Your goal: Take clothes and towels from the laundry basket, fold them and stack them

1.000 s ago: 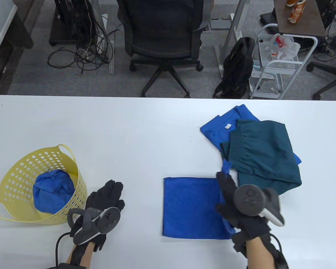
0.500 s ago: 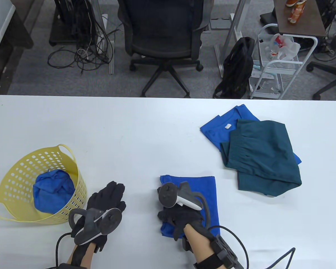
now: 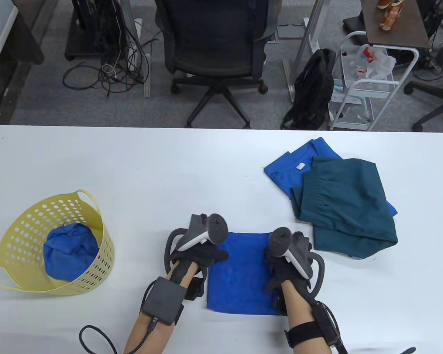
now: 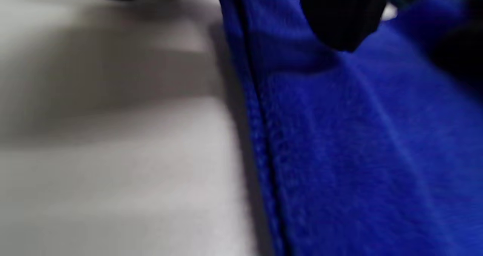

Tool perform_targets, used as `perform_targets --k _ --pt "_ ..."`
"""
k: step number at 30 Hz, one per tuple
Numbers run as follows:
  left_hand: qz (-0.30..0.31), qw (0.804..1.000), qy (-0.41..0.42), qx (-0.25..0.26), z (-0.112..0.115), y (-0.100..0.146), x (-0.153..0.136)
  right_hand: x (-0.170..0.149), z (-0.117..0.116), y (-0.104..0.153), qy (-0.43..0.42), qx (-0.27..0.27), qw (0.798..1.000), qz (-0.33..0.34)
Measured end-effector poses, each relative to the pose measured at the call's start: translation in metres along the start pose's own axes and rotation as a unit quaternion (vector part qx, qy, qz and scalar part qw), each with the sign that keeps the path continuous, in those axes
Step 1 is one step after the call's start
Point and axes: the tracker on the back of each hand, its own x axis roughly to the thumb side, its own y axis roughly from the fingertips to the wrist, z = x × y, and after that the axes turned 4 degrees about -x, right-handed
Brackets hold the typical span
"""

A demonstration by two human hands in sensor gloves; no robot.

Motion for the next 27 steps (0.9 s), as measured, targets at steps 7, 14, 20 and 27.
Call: perform_targets --k 7,14,20,27 --pt "0.088 0.995 -0.041 -0.006 -0.026 -0.005 0.002 -0.030 0.053 0.019 -0.234 0.081 0.954 0.170" --pt "0.180 0.959 0.172 0.134 -0.129 0.034 0.035 -0.079 0.147 -0.006 -0.326 -0.093 0.941 0.023" --pt "0.139 0.942 0.158 0.261 -0.141 0.057 0.040 -0.117 0.176 -0.032 -0.161 -0.148 0.964 -0.149" --pt "0.064 0.956 -0.061 0.279 -0.073 0.115 0.011 -0.056 0.120 0.005 -0.156 -0.075 0.984 0.048"
